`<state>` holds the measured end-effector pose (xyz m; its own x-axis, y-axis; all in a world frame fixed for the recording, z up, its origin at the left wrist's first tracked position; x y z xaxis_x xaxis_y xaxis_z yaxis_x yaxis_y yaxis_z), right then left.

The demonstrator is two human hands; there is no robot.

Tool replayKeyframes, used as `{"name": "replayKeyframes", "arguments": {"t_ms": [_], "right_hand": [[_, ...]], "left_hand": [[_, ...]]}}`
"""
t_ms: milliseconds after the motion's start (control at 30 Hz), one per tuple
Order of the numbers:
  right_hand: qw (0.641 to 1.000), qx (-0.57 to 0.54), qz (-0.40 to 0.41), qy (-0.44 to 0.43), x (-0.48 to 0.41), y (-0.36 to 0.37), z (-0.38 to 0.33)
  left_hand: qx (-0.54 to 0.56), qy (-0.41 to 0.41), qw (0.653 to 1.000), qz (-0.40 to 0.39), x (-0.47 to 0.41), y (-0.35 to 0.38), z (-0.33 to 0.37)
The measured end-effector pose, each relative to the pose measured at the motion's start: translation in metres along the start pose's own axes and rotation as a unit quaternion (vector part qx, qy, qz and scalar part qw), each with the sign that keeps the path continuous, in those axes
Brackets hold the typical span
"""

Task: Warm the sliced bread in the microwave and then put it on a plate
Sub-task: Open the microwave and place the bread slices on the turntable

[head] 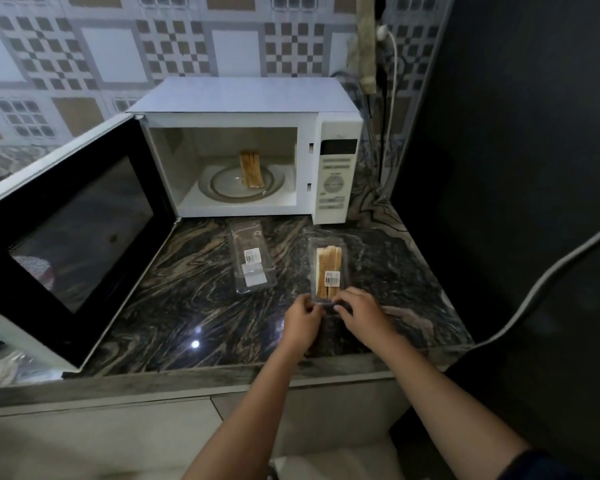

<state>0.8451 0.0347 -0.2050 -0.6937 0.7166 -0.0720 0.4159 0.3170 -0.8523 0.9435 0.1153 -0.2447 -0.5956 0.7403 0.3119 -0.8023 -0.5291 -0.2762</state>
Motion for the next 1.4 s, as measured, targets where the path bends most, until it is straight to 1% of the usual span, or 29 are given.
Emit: {"name": "replayKeyframes", "arguments": {"t_ms": [100,200,300,400,467,533,600,667,1000,1100,1300,1400], "right_hand": [[1.0,-0.007,-0.016,-0.002,-0.006,0.0,0.001],[0.999,-0.001,-0.039,0.014,-0.014,-0.001,0.004],[0.996,0.009,-0.076,0.044,-0.021,-0.001,0.006],[0.989,0.009,-0.116,0.093,-0.029,0.0,0.008],[0.985,0.019,-0.137,0.106,-0.033,-0.001,0.008],[0.983,0.018,-0.15,0.107,-0.035,-0.001,0.006],[0.982,0.015,-0.156,0.105,-0.035,-0.003,0.005],[0.982,0.01,-0.16,0.101,-0.034,-0.005,0.004],[0.976,0.02,-0.194,0.098,-0.028,-0.008,0.005],[0.974,0.029,-0.202,0.098,-0.026,-0.01,0.005],[0.973,0.025,-0.202,0.105,-0.024,-0.009,0.005],[0.982,-0.023,-0.166,0.09,-0.032,-0.029,-0.009]], "left_hand": [[0.01,0.005,1.0,-0.005,-0.01,0.004,0.0],[0.019,0.024,0.999,0.009,-0.008,0.0,0.009],[0.04,0.025,0.999,0.008,-0.009,0.001,0.007],[0.058,0.02,0.998,0.005,-0.009,0.003,0.003],[0.075,0.013,0.997,0.01,-0.01,0.005,0.002],[0.124,-0.03,0.991,0.032,-0.01,0.005,-0.001],[0.197,-0.099,0.974,0.054,-0.008,0.007,-0.008],[0.232,-0.136,0.961,0.064,-0.007,0.008,-0.011],[0.216,-0.183,0.956,0.071,-0.005,0.012,-0.015],[0.212,-0.2,0.955,0.06,-0.002,0.012,-0.014],[0.199,-0.207,0.957,0.048,-0.002,0.009,-0.013],[0.196,-0.189,0.961,0.048,-0.004,0.009,-0.013]]}}
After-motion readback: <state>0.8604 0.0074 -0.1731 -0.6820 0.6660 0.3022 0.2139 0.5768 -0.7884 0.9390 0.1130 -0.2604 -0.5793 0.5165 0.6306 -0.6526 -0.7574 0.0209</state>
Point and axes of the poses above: each hand's wrist, its own x-axis away from the middle knuckle, its own y-axis out of the palm, z = x × y, the point moved 7 cm from there along -x, towards the middle knuckle, and after that the axes turned 1 degree about y, right-handed, at the moved point
